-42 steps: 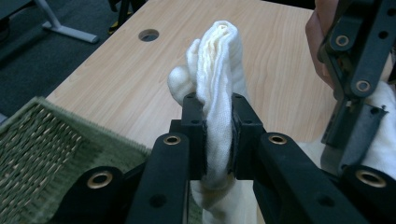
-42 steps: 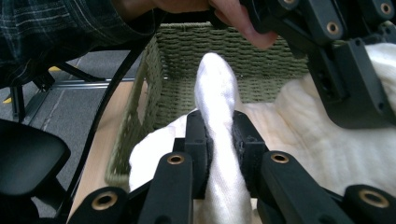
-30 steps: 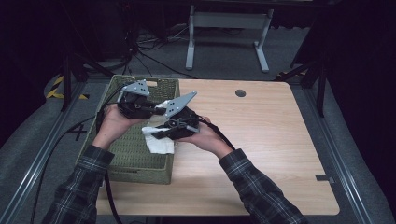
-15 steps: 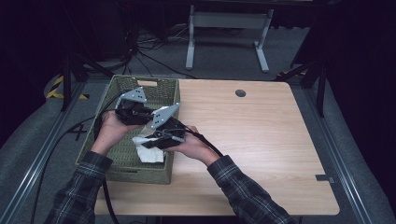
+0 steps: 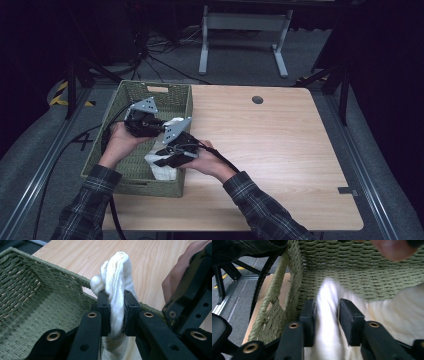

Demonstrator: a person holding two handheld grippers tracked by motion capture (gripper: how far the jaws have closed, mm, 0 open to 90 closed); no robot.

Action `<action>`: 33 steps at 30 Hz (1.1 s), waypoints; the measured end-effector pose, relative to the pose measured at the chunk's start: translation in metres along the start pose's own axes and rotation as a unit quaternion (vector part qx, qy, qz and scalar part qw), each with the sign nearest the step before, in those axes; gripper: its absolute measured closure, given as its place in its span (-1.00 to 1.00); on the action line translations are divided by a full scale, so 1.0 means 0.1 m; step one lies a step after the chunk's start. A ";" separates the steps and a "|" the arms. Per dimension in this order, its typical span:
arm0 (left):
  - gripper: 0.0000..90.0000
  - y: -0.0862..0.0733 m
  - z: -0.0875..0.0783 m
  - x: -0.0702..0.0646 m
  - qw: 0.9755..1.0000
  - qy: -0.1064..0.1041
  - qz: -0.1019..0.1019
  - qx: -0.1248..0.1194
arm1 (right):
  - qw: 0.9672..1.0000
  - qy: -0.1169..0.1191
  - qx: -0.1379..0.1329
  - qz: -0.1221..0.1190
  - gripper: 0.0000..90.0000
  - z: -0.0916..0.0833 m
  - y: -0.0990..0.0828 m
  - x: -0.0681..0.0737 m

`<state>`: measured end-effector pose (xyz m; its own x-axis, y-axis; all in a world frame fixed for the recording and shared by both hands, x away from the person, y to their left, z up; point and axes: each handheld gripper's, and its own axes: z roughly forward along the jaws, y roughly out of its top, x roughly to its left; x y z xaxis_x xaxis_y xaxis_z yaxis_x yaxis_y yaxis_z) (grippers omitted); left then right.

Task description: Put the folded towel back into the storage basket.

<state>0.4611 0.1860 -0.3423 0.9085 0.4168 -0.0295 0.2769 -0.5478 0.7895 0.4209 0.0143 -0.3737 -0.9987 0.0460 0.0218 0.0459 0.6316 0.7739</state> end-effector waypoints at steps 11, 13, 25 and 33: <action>0.77 -0.01 -0.02 0.08 0.999 0.017 -0.028 0.008 | 1.000 -0.016 -0.009 0.008 0.22 -0.20 0.00 -0.06; 0.77 0.00 -0.01 0.09 0.999 0.020 -0.032 0.011 | 1.000 -0.020 -0.013 0.009 0.20 -0.26 0.00 -0.07; 0.75 0.15 0.06 0.14 0.997 0.045 -0.041 0.038 | 0.999 -0.042 -0.024 0.012 0.10 -0.75 -0.16 -0.11; 0.73 0.15 0.19 0.28 0.995 0.068 -0.038 0.064 | 0.997 -0.061 -0.028 0.025 0.09 -1.14 -0.48 -0.16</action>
<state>0.4970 0.1754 -0.3430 0.8349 0.5504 0.0040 0.3889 -0.5951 0.7033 0.4326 -0.1048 -0.3397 -0.9850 0.1722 -0.0122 0.0917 0.5818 0.8081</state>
